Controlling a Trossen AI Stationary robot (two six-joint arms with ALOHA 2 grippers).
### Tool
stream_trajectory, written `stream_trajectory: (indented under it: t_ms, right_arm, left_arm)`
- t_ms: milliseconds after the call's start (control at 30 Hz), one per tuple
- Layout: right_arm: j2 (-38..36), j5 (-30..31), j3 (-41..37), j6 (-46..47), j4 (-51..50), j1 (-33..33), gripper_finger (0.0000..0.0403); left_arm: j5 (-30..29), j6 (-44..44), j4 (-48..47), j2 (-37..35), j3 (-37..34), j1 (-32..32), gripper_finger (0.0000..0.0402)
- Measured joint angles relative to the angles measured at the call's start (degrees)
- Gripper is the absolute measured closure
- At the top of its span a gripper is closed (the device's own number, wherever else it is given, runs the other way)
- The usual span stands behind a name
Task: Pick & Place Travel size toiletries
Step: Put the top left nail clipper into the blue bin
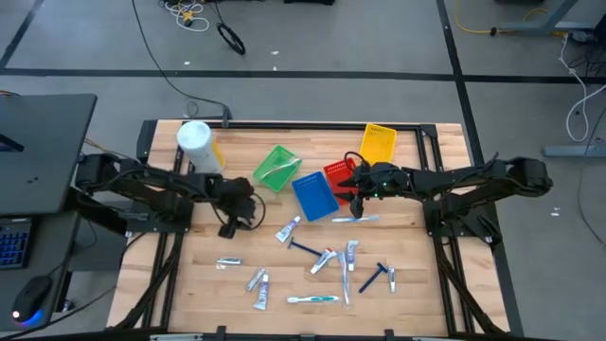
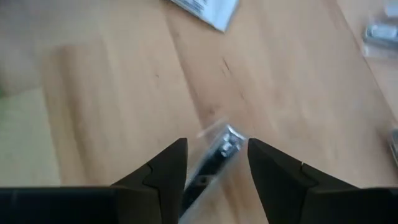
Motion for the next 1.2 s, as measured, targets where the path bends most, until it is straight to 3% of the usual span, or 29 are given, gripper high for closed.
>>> stream_trajectory:
  t_ms: [167,467,800,967,1200]
  right_arm:
    - [0.2,0.0,0.0,0.0,1.1,0.0,0.0210]
    - [0.2,0.0,0.0,0.0,1.5,0.0,0.0210]
    - [0.2,0.0,0.0,-1.5,1.5,0.0,0.0210]
    - [0.2,0.0,0.0,-1.5,1.5,0.0,0.0210]
    - [0.2,0.0,0.0,-1.5,1.5,0.0,0.0210]
  left_arm:
    - [-6.4,0.4,-0.3,0.4,-1.3,-1.0,0.0224]
    - [-5.6,2.0,0.4,3.7,-1.3,-1.0,0.0233]
    - [-7.1,1.0,2.6,3.8,-1.3,-1.1,0.0313]
    - [-11.5,0.9,4.0,3.9,0.9,-1.0,0.0346]
    - [-13.6,4.2,9.2,3.9,9.1,-0.8,0.0341]
